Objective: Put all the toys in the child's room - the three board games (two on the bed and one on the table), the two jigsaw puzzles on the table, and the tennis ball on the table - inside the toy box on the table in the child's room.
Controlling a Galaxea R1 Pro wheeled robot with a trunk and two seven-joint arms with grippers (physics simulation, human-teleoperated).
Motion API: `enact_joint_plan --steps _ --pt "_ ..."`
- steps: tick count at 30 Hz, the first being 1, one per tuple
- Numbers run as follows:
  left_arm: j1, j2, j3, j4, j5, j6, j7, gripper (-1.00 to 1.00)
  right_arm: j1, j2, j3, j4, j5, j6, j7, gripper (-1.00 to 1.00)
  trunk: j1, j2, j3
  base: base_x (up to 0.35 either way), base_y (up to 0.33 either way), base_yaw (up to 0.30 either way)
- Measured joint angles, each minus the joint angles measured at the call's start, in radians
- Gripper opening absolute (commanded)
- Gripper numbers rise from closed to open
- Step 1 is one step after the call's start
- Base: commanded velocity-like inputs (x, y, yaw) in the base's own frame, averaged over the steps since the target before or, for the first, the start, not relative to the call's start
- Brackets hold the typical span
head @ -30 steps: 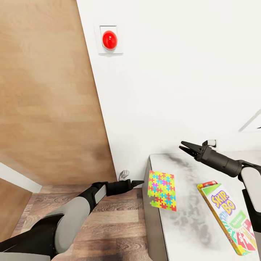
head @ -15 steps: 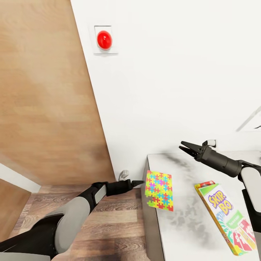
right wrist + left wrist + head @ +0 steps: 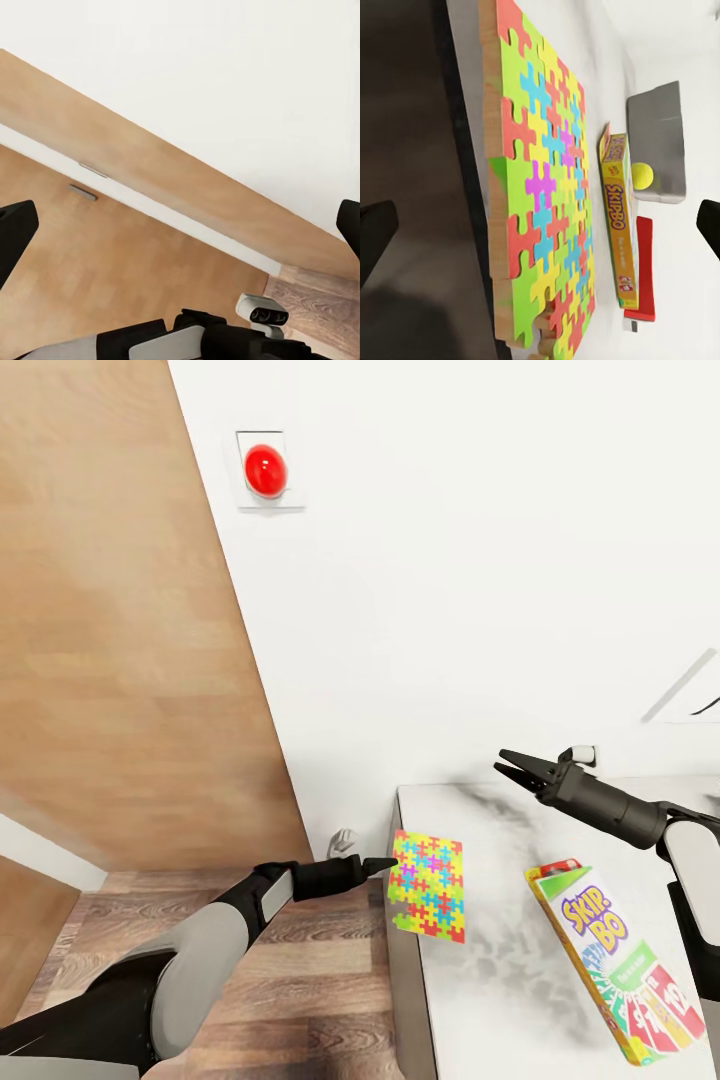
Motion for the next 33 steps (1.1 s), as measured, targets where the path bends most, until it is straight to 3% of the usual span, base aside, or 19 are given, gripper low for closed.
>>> enact_joint_plan --steps 33 --pt "0.0 0.0 0.0 0.0 0.0 0.001 0.0 1.0 0.0 0.0 0.0 0.0 0.0 0.0 -0.003 1.0 0.0 0.0 0.0 0.0 -0.019 0.0"
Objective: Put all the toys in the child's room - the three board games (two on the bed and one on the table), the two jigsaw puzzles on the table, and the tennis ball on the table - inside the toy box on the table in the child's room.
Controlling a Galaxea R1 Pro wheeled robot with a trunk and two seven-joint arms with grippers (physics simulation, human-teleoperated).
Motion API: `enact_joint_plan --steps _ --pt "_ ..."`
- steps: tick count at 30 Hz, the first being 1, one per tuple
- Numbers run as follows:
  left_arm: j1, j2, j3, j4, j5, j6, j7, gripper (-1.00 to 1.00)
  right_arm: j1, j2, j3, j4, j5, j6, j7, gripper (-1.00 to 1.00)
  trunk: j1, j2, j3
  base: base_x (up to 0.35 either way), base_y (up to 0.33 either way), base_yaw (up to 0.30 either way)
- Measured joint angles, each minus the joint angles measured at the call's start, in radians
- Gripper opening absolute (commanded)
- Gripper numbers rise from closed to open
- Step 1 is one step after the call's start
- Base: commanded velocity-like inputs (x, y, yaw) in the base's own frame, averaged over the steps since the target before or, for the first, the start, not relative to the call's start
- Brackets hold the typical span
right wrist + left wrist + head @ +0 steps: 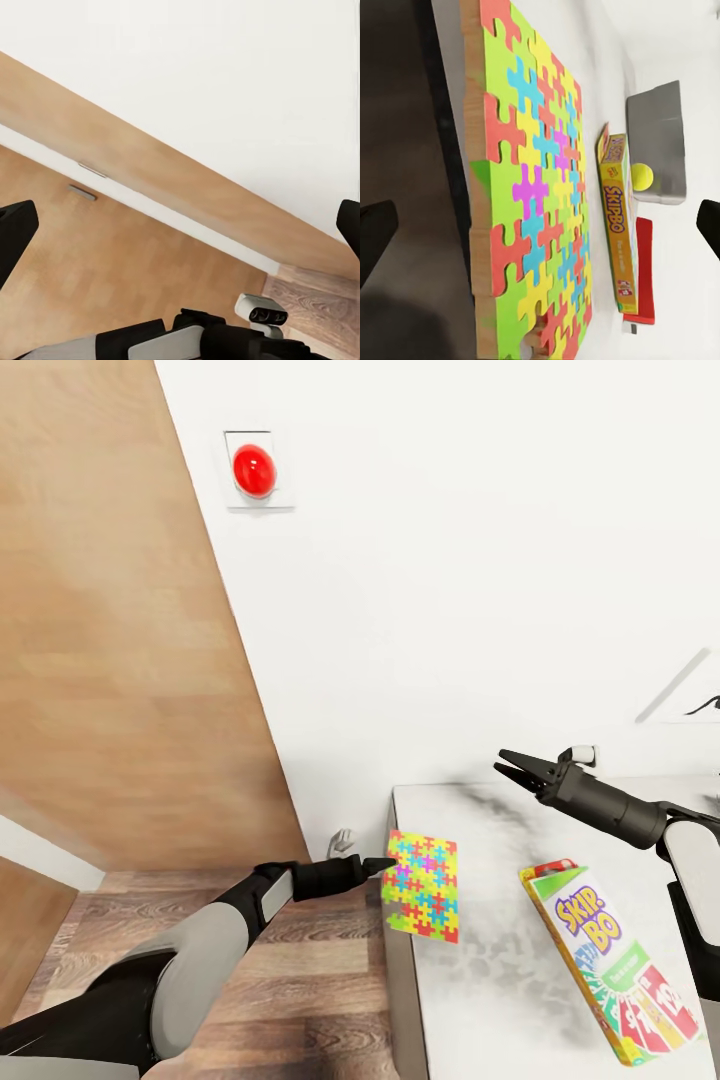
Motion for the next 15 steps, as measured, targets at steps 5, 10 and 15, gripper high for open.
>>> enact_joint_plan --steps 5,10,15 --pt "0.0 0.0 0.0 0.0 0.0 0.0 0.0 1.0 0.0 0.0 0.0 0.0 0.0 0.0 0.0 1.0 0.0 0.0 0.0 0.0 -0.027 0.0" --pt "0.0 0.0 0.0 0.0 0.001 0.0 -0.001 1.0 0.0 0.0 0.0 0.0 0.0 0.0 0.0 1.0 0.0 0.0 0.0 0.0 -0.006 0.0" --pt "0.001 0.0 0.0 0.0 0.0 0.0 -0.001 1.0 0.0 0.001 0.001 0.0 0.0 0.0 0.0 1.0 0.0 0.0 0.0 0.0 -0.001 0.0"
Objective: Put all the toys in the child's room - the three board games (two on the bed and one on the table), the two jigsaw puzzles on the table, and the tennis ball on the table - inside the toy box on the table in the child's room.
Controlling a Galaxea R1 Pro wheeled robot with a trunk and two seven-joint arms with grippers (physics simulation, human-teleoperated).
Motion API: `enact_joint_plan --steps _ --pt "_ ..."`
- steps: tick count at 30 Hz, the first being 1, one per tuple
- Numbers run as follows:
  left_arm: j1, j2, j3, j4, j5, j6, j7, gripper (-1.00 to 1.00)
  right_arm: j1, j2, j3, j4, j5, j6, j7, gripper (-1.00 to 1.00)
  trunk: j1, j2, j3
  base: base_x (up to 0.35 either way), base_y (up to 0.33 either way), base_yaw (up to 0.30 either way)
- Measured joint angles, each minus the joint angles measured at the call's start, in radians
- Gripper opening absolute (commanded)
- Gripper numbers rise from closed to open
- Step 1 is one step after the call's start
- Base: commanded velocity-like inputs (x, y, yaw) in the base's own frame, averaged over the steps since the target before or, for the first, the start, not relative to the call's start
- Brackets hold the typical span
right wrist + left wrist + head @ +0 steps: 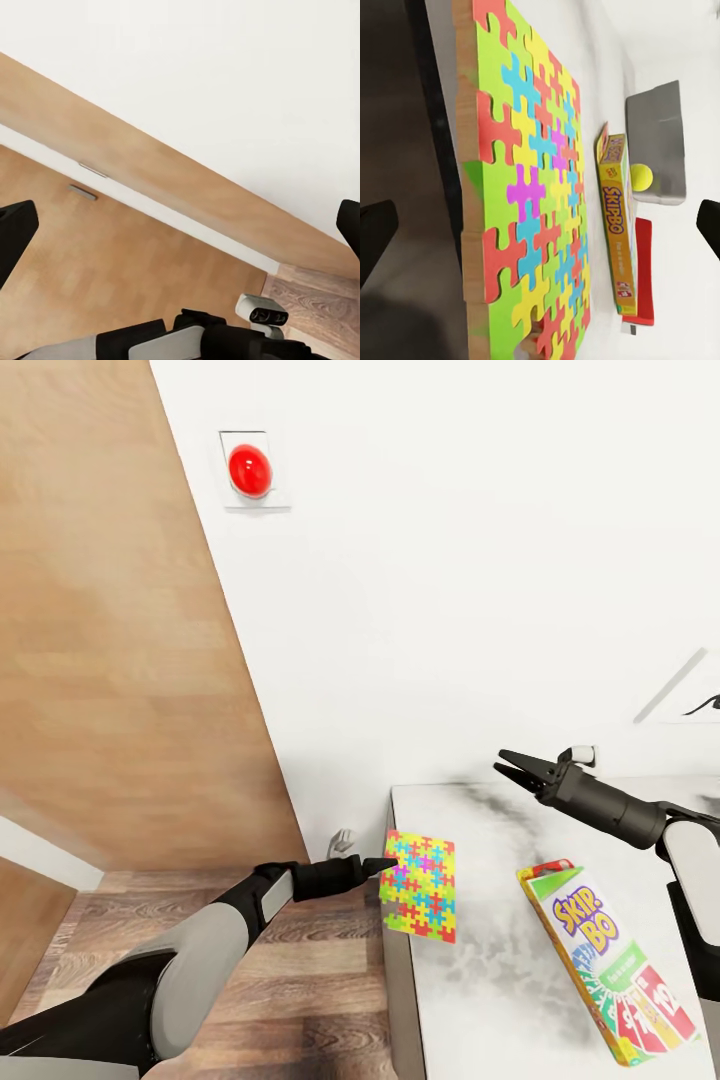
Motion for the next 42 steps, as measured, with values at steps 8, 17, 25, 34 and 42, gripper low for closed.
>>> enact_joint_plan --steps 8,17,25,34,42 --pt "0.0 0.0 0.001 0.0 0.0 0.0 0.0 1.0 0.0 0.001 -0.001 0.0 0.0 0.0 0.0 1.0 0.0 0.0 0.0 -0.013 -0.034 0.0" --pt "0.0 0.0 0.001 0.0 0.001 0.0 0.0 1.0 0.0 0.001 -0.001 0.0 0.0 0.0 0.0 1.0 0.0 0.0 0.0 -0.018 -0.062 0.0" --pt "0.0 0.0 0.001 0.0 0.001 0.0 0.0 -1.0 0.0 0.0 0.0 0.0 0.0 0.0 0.0 1.0 0.0 0.0 0.0 -0.001 -0.003 0.0" --pt "0.002 0.0 0.059 0.0 0.001 -0.003 -0.001 -1.0 0.0 0.0 0.0 0.0 0.0 0.0 0.0 1.0 0.0 0.0 0.0 0.0 0.0 0.0" --pt "0.003 0.0 0.062 0.0 0.0 -0.005 -0.001 -1.0 0.0 0.0 -0.001 0.0 0.0 0.0 0.0 1.0 0.0 0.0 0.0 0.0 0.0 0.0"
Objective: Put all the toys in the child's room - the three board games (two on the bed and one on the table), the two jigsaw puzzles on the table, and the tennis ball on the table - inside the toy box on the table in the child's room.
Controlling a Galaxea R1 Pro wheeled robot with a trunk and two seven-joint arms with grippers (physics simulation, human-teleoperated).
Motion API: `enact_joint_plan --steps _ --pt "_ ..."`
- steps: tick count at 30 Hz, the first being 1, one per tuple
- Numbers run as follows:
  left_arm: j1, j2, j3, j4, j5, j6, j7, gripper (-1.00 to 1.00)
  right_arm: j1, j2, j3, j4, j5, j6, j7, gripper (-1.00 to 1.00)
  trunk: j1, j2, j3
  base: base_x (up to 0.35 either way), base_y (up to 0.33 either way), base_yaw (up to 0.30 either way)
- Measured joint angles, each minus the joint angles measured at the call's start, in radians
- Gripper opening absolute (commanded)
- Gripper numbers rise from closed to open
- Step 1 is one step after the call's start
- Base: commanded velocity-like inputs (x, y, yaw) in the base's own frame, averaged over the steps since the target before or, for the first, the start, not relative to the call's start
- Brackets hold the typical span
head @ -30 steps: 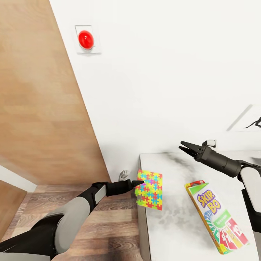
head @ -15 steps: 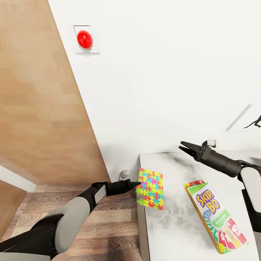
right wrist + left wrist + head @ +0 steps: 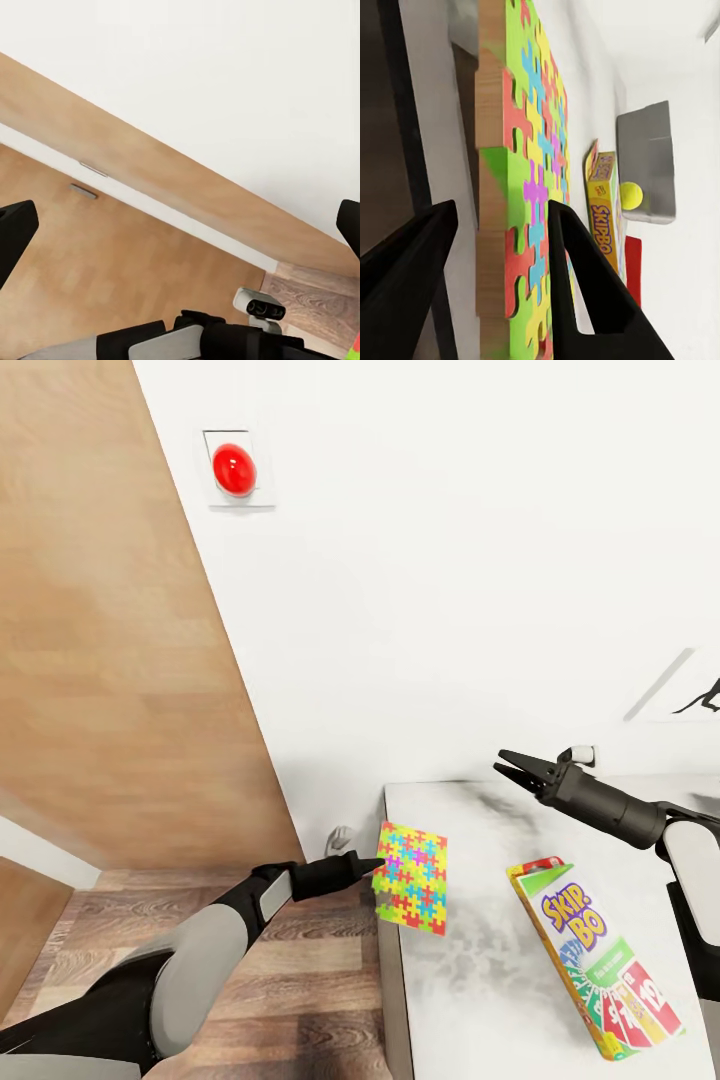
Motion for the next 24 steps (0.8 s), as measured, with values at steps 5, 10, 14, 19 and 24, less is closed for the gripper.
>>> enact_joint_plan --steps 5,10,14,19,24 --pt "0.0 0.0 0.0 0.0 0.0 0.002 0.0 -1.0 0.0 0.0 0.001 0.0 0.001 0.0 0.0 1.0 0.0 0.0 0.0 0.0 0.0 0.0" --pt "0.0 0.0 0.0 0.0 -0.001 0.005 -0.007 -1.0 0.0 0.0 0.002 0.0 0.001 0.0 -0.002 1.0 0.0 0.0 0.0 0.0 0.0 0.0" --pt "0.0 0.0 0.0 -0.001 -0.004 0.006 -0.011 -1.0 0.0 0.0 0.003 0.0 0.001 0.0 -0.005 1.0 0.0 0.0 0.0 0.0 0.0 0.0" --pt "-0.001 0.001 -0.001 -0.003 -0.006 0.03 -0.015 -1.0 0.0 0.002 0.003 0.001 0.001 0.0 -0.006 1.0 0.0 0.0 0.0 0.0 0.0 0.0" --pt "-0.002 0.012 0.006 -0.012 -0.001 0.135 -0.017 -1.0 0.03 0.003 0.0 0.001 0.001 0.0 -0.006 1.0 0.0 0.0 0.0 0.0 0.0 0.0"
